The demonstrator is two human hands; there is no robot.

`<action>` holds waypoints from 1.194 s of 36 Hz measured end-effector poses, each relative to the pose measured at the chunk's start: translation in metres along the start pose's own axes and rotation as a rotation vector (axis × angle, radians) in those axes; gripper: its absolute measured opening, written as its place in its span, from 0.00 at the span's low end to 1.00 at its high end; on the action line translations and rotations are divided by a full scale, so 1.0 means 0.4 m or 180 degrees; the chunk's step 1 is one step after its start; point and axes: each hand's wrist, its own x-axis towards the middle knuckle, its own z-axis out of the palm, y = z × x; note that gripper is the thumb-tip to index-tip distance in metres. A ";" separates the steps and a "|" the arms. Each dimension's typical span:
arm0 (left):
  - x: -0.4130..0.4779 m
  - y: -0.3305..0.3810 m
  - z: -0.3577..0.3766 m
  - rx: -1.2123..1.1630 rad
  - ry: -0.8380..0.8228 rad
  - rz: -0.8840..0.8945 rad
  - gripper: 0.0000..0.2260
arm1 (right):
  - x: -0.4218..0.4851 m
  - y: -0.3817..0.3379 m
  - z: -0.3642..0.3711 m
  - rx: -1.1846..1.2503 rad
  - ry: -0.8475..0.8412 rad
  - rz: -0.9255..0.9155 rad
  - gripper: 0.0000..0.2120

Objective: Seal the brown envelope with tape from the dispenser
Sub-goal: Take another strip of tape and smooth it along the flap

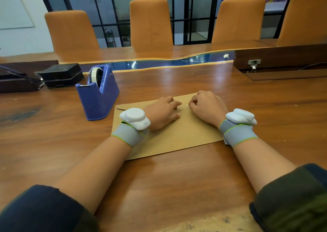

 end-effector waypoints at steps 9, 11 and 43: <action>-0.013 -0.038 -0.045 0.0247 0.0033 -0.0353 0.25 | -0.004 0.001 0.013 -0.0224 -0.0364 0.0019 0.23; -0.015 -0.044 -0.055 0.0230 0.0043 -0.0471 0.26 | -0.005 0.005 0.013 -0.0110 -0.0387 0.0039 0.24; -0.028 -0.103 -0.032 -0.0052 -0.0351 -0.1149 0.32 | -0.005 -0.006 0.028 -0.0190 -0.0498 -0.0069 0.25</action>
